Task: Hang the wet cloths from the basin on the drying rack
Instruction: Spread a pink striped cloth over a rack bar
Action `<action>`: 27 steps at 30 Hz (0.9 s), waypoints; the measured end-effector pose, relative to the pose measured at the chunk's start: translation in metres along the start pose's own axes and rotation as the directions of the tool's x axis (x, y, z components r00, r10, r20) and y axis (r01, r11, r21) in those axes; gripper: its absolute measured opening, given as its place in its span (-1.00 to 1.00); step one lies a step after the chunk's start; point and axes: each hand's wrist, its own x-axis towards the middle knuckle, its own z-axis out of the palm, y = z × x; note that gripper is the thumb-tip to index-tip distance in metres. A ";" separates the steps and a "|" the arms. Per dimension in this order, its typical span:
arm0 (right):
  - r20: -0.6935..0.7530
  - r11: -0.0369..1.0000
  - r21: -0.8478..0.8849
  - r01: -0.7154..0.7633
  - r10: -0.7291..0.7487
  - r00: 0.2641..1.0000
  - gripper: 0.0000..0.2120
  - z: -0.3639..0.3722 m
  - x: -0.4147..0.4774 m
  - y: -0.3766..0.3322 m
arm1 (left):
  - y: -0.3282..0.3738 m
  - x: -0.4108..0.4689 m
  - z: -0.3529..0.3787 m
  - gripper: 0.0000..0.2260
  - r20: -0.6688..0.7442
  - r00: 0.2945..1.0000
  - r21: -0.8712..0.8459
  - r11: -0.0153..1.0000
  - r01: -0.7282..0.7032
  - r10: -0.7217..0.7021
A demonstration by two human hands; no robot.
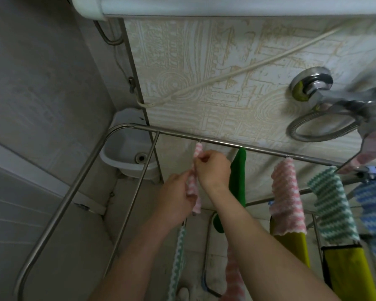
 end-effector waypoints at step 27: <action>0.141 0.967 -0.213 0.137 -0.109 0.984 -0.60 -0.094 -0.043 0.066 | 0.029 -0.013 -0.006 -0.48 0.022 0.999 0.177 0.984 0.039 -0.043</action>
